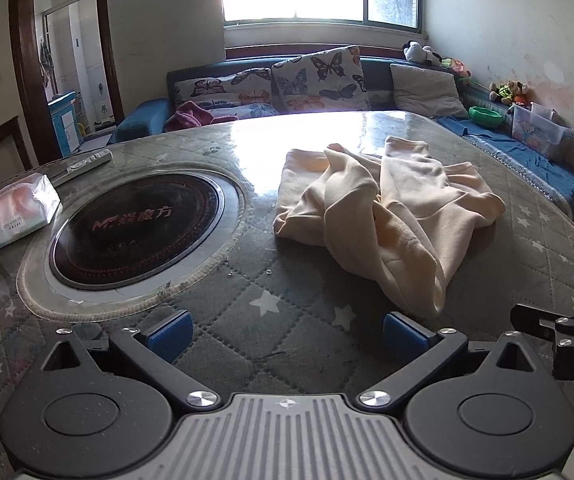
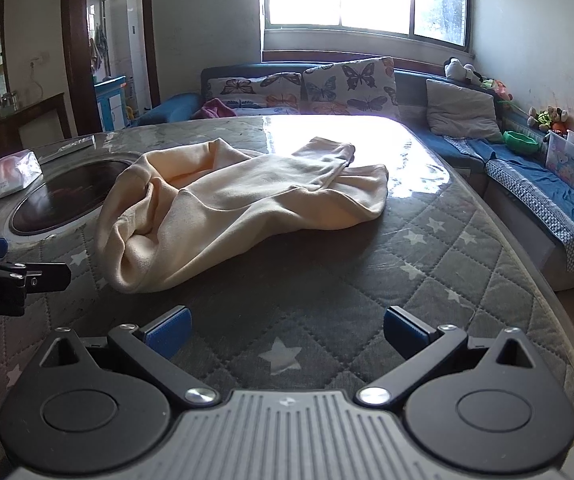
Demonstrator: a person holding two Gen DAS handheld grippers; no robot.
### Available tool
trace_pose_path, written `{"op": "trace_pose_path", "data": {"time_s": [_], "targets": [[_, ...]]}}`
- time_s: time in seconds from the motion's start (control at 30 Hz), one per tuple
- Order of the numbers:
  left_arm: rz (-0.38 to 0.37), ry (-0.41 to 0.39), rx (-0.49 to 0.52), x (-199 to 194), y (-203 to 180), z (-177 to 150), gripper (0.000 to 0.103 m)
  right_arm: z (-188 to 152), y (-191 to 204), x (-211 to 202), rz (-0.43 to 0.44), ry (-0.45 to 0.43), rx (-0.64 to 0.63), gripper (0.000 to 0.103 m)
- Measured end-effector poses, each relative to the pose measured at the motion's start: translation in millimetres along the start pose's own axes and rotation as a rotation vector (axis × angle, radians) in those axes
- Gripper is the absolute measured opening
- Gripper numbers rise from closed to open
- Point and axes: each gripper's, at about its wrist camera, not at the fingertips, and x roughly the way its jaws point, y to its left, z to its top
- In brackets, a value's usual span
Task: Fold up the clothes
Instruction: 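Move both tools over the crumpled cream sweatshirt, fingers open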
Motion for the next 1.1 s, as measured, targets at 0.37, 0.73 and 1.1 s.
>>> {"op": "trace_pose_path", "data": {"time_s": [0.37, 0.73, 1.1], "targets": [[-0.005, 0.004, 0.0, -2.6, -3.4, -2.6, 0.103, -1.5, 0.8, -4.3, 0.003, -0.007, 0.001, 0.103], [-0.015, 0.012, 0.001, -0.6, -6.9, -6.4, 0.103, -2.5, 3.6, -3.0, 0.002, -0.001, -0.008, 0.103], [-0.021, 0.02, 0.012, 2.0, -10.4, -6.1, 0.103, -2.6, 3.7, -1.1, 0.001, 0.004, -0.008, 0.103]]}}
